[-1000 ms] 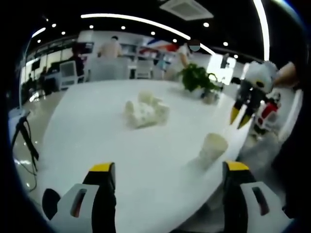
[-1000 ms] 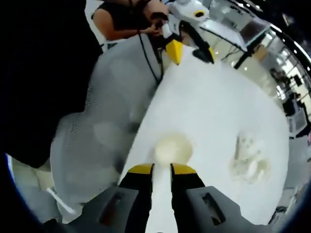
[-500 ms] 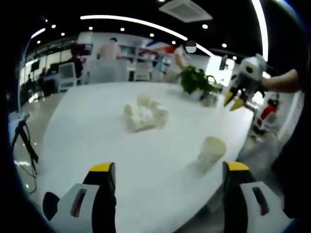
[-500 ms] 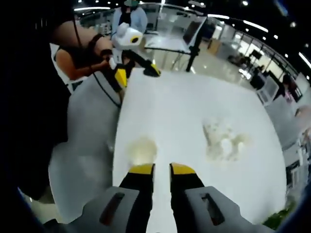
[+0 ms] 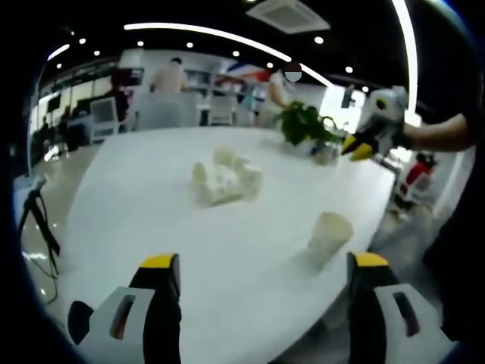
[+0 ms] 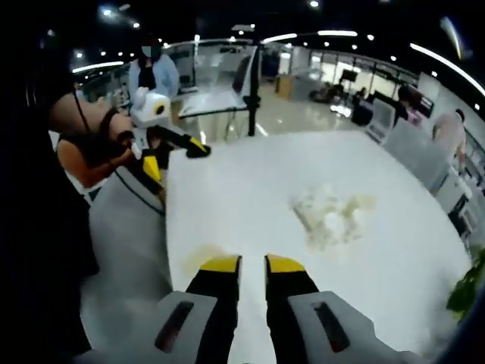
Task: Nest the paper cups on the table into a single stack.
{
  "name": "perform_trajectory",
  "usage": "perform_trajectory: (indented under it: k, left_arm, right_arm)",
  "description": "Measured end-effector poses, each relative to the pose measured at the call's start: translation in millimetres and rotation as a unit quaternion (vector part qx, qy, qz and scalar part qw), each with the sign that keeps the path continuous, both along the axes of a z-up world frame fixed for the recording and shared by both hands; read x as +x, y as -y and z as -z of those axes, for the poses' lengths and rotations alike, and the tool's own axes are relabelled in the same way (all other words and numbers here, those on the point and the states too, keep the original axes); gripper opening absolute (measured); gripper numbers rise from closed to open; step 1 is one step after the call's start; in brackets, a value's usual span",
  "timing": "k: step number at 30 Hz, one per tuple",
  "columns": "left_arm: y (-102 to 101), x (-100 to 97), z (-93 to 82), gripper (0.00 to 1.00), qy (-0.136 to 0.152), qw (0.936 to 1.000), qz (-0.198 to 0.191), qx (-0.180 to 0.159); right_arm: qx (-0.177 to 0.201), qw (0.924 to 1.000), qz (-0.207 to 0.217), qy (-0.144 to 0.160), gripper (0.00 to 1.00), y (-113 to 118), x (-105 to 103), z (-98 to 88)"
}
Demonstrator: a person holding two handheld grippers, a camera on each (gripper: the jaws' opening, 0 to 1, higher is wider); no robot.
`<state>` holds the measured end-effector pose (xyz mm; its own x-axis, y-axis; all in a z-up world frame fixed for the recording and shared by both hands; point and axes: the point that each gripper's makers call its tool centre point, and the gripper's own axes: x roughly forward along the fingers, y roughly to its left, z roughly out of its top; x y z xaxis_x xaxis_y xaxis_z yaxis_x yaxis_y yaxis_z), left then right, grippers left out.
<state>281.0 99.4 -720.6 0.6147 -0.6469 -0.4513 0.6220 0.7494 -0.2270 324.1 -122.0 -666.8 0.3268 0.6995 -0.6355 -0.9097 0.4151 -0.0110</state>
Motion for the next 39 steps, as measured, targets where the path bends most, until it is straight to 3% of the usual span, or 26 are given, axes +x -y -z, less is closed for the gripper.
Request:
perform_trajectory:
  k: [11, 24, 30, 39]
  left_arm:
    - [-1.5, -1.2, 0.6, 0.9, -0.003, 1.0, -0.001, -0.002]
    - [-3.3, -2.8, 1.1, 0.9, -0.004, 1.0, -0.002, -0.003]
    - [-4.6, -3.2, 0.9, 0.9, -0.003, 1.0, -0.005, -0.004]
    - [-7.5, -4.7, 2.7, 0.9, -0.006, 0.9999, -0.009, -0.003]
  right_arm:
    - [0.037, 0.9976, 0.059, 0.001, 0.17, 5.1, 17.5, -0.2]
    - [0.075, 0.9891, 0.127, 0.001, 0.37, 8.6, 42.4, 7.6]
    - [0.094, 0.9825, 0.161, 0.001, 0.47, 11.6, 52.6, 12.0]
    - [0.086, 0.9748, 0.205, 0.006, 0.72, 21.0, 68.9, 21.7]
